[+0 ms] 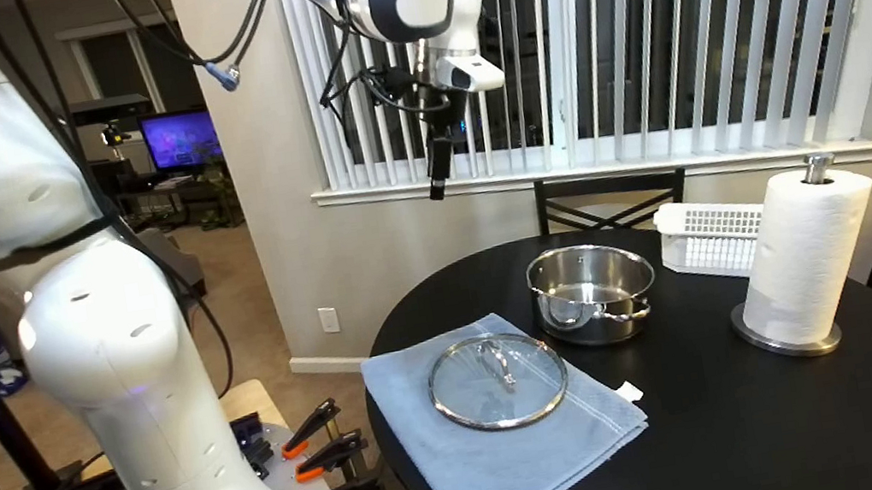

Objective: Put the glass lid on the silver pot

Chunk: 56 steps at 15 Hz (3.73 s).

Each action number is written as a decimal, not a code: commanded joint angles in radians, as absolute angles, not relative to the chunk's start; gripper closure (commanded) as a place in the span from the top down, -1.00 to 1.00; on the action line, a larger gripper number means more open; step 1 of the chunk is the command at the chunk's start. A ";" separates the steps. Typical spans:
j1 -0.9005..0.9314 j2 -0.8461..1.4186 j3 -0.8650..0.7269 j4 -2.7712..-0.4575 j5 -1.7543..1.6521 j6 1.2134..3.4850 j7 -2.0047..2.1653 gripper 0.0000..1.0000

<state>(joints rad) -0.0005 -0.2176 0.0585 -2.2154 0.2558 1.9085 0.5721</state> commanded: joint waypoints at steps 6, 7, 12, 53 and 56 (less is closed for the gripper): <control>-0.009 -0.094 0.026 -2.308 0.500 2.246 0.745 1.00; -0.012 -0.076 0.018 -2.318 0.537 2.295 0.740 1.00; -0.023 0.020 -0.019 -2.322 0.693 2.491 0.748 1.00; 0.157 0.261 -0.144 -2.499 0.346 2.782 1.558 1.00; 0.145 0.299 -0.165 -2.472 0.276 2.759 1.616 1.00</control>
<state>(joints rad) 0.1706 0.2626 -0.1699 -2.5017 0.3283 2.7886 1.5480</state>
